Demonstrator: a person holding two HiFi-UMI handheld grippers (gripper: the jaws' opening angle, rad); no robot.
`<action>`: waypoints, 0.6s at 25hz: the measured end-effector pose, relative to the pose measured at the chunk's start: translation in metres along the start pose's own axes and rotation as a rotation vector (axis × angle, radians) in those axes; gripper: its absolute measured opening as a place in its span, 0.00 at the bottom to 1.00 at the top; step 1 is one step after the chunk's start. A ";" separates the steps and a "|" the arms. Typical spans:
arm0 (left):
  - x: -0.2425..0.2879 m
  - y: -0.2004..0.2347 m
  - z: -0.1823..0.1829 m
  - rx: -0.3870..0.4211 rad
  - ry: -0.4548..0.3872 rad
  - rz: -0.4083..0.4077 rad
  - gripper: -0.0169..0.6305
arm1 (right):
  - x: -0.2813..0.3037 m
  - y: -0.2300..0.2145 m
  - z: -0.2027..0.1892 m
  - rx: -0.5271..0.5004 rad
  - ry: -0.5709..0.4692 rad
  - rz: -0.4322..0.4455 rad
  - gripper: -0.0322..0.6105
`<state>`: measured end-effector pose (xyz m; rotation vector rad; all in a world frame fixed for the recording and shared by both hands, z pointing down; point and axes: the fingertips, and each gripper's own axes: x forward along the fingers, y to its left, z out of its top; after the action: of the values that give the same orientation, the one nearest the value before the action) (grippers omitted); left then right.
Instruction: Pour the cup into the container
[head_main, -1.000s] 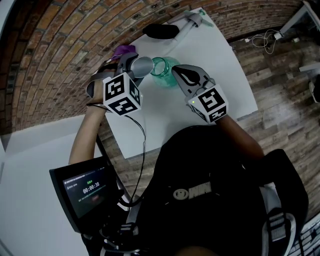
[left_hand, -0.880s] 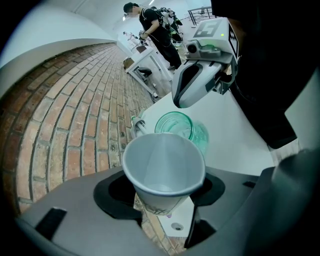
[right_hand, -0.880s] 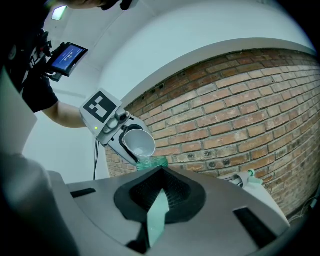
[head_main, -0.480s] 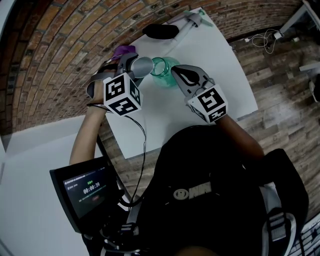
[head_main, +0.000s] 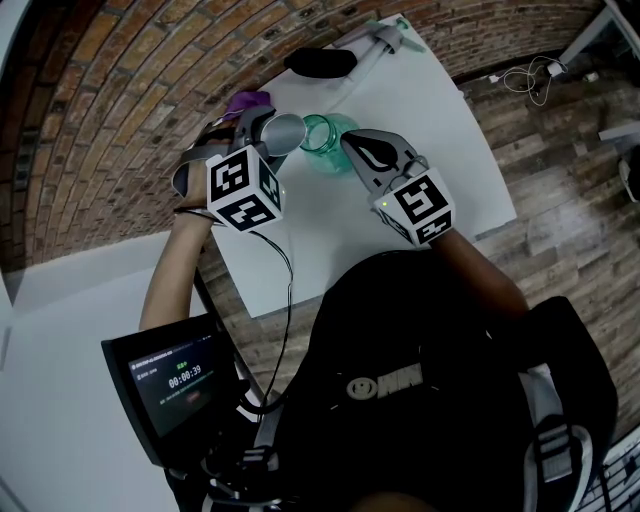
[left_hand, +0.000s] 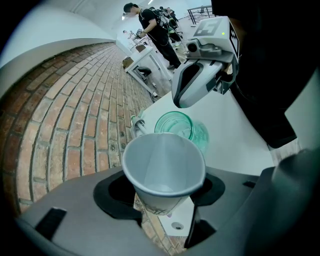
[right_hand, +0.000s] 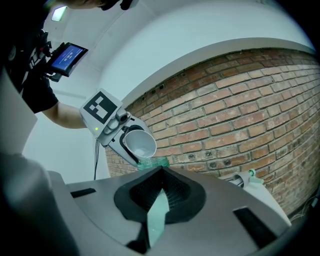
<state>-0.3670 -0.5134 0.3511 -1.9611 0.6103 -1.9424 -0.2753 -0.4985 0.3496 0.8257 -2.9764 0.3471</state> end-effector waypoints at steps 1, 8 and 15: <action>0.000 0.000 0.000 -0.001 0.000 -0.001 0.47 | 0.000 0.000 0.000 0.000 0.001 0.000 0.04; 0.000 0.000 -0.001 0.000 0.001 -0.004 0.47 | 0.001 0.001 0.000 0.001 0.002 0.001 0.04; 0.000 0.000 -0.001 0.004 0.004 -0.006 0.47 | 0.001 0.001 0.002 0.006 -0.003 0.000 0.04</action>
<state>-0.3676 -0.5134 0.3507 -1.9590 0.6012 -1.9506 -0.2767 -0.4984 0.3476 0.8279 -2.9798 0.3554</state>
